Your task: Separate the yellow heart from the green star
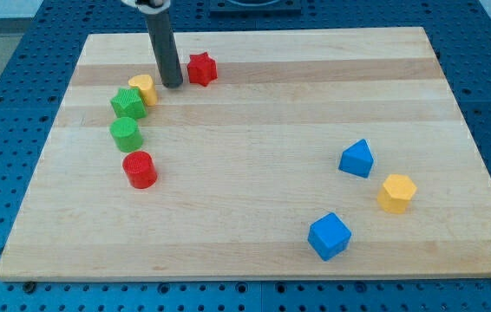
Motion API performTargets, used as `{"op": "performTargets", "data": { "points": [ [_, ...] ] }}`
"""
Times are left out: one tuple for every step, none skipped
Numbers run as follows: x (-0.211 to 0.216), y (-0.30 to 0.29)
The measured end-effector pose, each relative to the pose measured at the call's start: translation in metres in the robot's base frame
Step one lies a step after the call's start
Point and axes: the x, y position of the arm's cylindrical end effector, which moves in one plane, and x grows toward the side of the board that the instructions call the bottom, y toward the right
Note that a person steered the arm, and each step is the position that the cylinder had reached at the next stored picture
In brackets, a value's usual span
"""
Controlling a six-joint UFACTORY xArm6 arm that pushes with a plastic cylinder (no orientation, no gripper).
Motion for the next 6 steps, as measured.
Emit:
{"op": "performTargets", "data": {
  "points": [
    [0.041,0.013],
    [0.042,-0.016],
    [0.003,-0.044],
    [-0.016,-0.06],
    [-0.027,-0.06],
    [-0.048,-0.077]
  ]
}}
